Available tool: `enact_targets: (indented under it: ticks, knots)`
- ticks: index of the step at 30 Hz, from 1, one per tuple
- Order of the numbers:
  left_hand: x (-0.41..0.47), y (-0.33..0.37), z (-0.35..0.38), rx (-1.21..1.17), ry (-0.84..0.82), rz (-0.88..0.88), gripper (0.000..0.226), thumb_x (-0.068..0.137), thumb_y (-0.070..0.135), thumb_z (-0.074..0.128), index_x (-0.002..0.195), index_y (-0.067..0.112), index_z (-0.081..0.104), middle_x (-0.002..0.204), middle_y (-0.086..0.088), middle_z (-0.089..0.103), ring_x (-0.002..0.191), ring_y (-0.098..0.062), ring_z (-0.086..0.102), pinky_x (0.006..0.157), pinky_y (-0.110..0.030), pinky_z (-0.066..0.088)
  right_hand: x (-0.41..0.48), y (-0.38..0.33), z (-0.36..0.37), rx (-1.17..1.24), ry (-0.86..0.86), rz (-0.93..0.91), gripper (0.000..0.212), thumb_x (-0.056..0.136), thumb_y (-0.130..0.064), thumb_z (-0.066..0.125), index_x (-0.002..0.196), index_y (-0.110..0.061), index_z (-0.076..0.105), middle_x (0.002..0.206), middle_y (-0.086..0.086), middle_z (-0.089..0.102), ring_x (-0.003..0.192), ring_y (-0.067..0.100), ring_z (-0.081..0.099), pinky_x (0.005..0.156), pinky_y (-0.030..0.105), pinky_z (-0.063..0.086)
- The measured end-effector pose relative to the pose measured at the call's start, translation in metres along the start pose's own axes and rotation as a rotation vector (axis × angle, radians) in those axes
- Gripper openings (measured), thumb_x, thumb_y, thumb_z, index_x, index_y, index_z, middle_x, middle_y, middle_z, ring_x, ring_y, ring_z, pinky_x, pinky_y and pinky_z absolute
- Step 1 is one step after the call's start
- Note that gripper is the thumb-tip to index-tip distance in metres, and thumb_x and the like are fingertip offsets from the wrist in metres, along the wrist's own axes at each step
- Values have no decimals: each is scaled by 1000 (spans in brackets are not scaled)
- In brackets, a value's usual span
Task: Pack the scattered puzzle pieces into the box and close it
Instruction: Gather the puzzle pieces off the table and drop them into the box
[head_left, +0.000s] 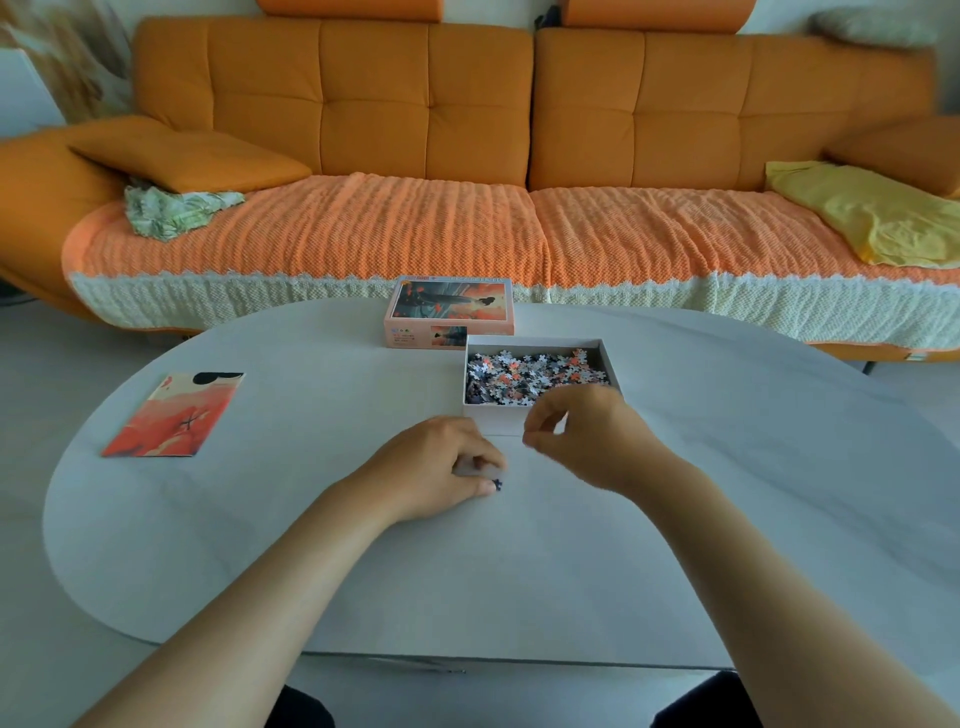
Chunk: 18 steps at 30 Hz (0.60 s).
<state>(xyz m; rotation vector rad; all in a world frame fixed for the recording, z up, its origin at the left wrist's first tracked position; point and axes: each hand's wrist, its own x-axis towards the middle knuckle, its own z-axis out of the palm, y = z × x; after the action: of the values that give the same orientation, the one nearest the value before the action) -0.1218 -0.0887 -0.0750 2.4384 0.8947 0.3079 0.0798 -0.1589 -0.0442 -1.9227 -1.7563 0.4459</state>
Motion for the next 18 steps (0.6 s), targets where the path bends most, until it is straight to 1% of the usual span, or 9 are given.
enact_targets:
  ticks: [2, 5, 8, 9, 11, 12, 14, 16, 18]
  knots:
    - [2, 0, 0, -25, -19, 0, 12, 80, 34, 74, 91, 41, 73, 92, 12, 58, 82, -3, 56, 80, -34, 50, 7, 3, -5, 41, 165, 32, 5, 82, -30, 71, 79, -34, 71, 82, -19, 68, 65, -3, 56, 65, 22, 47]
    - [5, 1, -1, -8, -55, -23, 8, 81, 33, 73, 82, 38, 68, 89, 14, 56, 81, -2, 54, 80, -35, 50, 16, 9, -7, -7, 247, 55, 16, 89, -32, 64, 102, -36, 72, 105, -18, 66, 79, 6, 56, 73, 25, 46]
    - [5, 2, -3, -15, -17, -48, 10, 81, 31, 71, 80, 36, 63, 83, 16, 61, 76, -2, 56, 76, -35, 53, 21, 14, -4, -135, 313, -75, 21, 92, -25, 60, 108, -31, 73, 110, -12, 65, 92, 13, 57, 74, 28, 45]
    - [6, 4, -4, -36, 37, -52, 10, 82, 30, 70, 80, 36, 63, 81, 16, 63, 75, -3, 58, 73, -35, 53, 22, 15, -1, -172, 305, -159, 21, 91, -23, 60, 106, -29, 74, 109, -10, 67, 96, 16, 58, 78, 31, 48]
    - [11, 8, -7, -74, 215, -30, 10, 82, 28, 70, 81, 34, 63, 80, 16, 64, 73, -6, 58, 69, -32, 53, 22, 14, 4, -245, 199, -273, 22, 93, -27, 57, 107, -27, 73, 113, -10, 69, 105, 19, 59, 89, 38, 48]
    - [16, 10, -9, -85, 322, -7, 10, 82, 27, 71, 82, 34, 63, 79, 16, 64, 72, -7, 57, 67, -30, 52, 22, 13, 6, -281, 121, -278, 26, 95, -31, 53, 114, -27, 71, 120, -10, 67, 113, 18, 57, 98, 40, 44]
    - [27, 12, -14, -84, 494, 16, 10, 84, 25, 71, 85, 33, 66, 79, 17, 63, 74, -7, 55, 67, -28, 49, 21, 12, 11, -359, 14, -222, 39, 98, -43, 44, 132, -29, 58, 139, -12, 54, 132, 12, 45, 112, 41, 30]
    - [39, 7, -13, -16, 545, -2, 6, 87, 26, 67, 92, 30, 69, 89, 15, 65, 86, -9, 53, 74, -31, 48, 20, 14, 12, -429, -25, -125, 50, 99, -51, 36, 143, -30, 43, 151, -12, 39, 143, 10, 29, 117, 43, 19]
    - [49, 2, -7, 132, 479, -14, 18, 92, 34, 61, 106, 29, 71, 107, 10, 66, 105, -16, 49, 87, -36, 43, 20, 16, 10, -433, -51, -73, 54, 99, -52, 32, 148, -29, 35, 157, -9, 29, 147, 12, 18, 120, 45, 13]
